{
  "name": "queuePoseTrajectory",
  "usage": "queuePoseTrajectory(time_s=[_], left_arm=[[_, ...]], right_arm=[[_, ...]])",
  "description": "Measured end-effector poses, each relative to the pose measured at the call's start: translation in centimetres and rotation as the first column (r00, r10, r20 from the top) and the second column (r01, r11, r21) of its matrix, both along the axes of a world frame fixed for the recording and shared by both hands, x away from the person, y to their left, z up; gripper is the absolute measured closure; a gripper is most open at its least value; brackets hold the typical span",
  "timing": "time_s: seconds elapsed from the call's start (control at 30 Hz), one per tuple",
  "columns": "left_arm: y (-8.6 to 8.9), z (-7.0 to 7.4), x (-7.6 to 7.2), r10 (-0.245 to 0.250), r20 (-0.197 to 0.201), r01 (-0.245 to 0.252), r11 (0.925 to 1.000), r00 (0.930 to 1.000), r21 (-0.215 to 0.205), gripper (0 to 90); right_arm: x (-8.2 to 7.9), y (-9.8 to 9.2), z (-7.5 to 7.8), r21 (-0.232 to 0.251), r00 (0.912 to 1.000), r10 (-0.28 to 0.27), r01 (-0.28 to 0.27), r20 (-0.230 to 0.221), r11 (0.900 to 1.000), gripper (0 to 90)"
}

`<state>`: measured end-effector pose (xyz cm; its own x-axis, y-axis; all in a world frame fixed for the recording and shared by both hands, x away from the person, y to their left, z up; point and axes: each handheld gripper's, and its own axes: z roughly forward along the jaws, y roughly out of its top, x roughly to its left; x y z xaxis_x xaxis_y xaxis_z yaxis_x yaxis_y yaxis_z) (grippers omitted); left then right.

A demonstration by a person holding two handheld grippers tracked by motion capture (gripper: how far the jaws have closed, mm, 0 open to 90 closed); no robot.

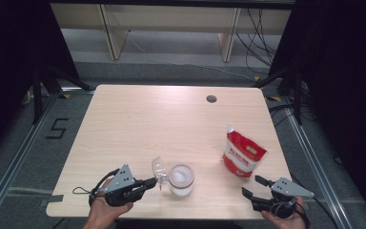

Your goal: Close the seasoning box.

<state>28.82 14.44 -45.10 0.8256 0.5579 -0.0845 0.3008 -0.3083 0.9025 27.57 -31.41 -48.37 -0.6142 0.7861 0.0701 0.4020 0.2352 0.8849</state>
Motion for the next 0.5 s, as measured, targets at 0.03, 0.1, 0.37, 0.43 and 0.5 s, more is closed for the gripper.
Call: queuePoseTrajectory(time_s=[0.03,0.1,0.37,0.43,0.5], left_arm=[[0.01,0.07,0.10,-0.006,0.011,0.006,1.0000,0.9999,0.004,89.3],[-0.07,0.22,0.09,-0.002,0.007,0.002,1.0000,1.0000,-0.005,89.3],[-0.41,0.40,0.16,-0.002,0.016,0.002,0.9999,0.9999,-0.012,89.2],[-0.53,0.39,0.02,0.005,0.003,-0.005,0.9998,1.0000,-0.017,89.1],[-0.54,0.45,0.10,-0.003,0.016,0.004,0.9999,0.9999,-0.012,89.1]], right_arm=[[0.01,0.02,0.00,-0.002,1.0000,0.004,-0.004,-0.001,1.000,30.2],[0.03,-0.02,-0.02,0.000,1.0000,0.000,0.000,0.003,1.000,30.2],[0.00,-0.07,0.04,-0.007,0.9999,-0.010,0.010,0.004,1.000,30.2],[-0.01,-0.04,0.04,-0.007,1.0000,-0.007,0.007,0.005,1.000,30.2],[-0.03,-0.04,0.07,-0.006,1.0000,-0.006,0.006,0.000,1.000,30.2]])
